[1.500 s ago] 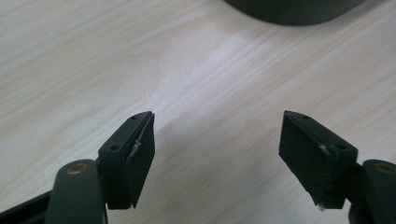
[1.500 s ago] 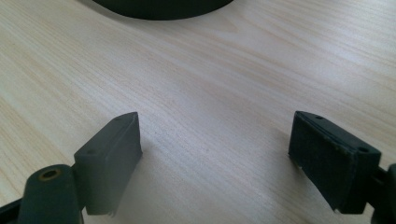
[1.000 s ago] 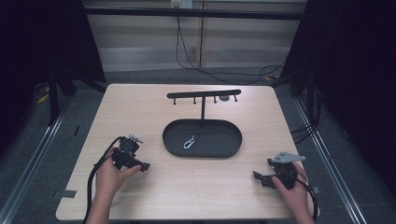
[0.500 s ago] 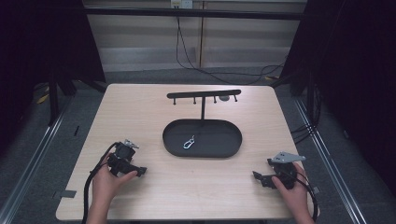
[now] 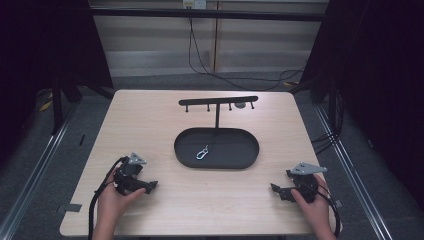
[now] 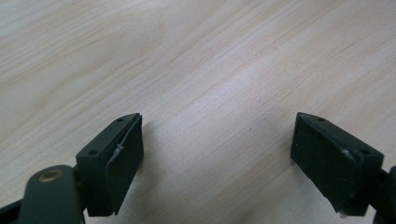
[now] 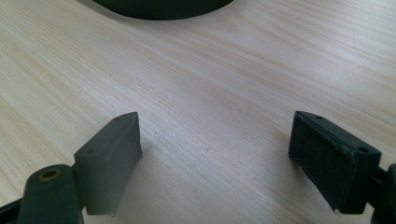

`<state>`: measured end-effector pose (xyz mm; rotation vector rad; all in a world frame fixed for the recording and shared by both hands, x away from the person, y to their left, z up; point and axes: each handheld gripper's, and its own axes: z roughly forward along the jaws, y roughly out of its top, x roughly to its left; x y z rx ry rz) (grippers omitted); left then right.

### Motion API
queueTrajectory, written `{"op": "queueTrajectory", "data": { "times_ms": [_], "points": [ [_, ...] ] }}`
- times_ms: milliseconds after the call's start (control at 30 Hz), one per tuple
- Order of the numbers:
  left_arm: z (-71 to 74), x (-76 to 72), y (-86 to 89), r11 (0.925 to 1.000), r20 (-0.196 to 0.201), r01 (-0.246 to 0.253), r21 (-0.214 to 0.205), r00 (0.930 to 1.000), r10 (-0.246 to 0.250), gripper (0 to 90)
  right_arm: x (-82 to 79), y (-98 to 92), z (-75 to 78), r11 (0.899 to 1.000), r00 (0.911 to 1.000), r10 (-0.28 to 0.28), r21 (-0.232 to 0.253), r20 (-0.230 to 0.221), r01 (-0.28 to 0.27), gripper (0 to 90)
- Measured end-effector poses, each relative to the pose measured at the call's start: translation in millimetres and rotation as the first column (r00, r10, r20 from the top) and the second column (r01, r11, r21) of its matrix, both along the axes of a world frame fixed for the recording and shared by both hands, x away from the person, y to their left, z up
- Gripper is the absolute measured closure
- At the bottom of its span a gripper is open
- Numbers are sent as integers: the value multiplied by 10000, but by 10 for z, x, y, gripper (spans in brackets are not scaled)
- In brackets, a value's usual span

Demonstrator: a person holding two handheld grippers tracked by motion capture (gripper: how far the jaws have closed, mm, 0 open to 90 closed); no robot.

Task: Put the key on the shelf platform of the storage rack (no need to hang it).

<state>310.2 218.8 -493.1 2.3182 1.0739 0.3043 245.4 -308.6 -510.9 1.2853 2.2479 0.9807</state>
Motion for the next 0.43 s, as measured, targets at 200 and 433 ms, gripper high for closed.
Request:
{"op": "queueTrajectory", "data": {
  "times_ms": [200, 433],
  "points": [
    [-9, -8, 1, 10000, 92, -19, -25, 10000, 20, 155, 0, -1, 0, 10000, 10000, 9, -11, 4, -9, 165],
    [-25, -25, 5, 9998, 282, -89, -152, 9996, 93, 152, 0, -1, 0, 10000, 10000, 7, -9, 1, -7, 165]
  ]
}}
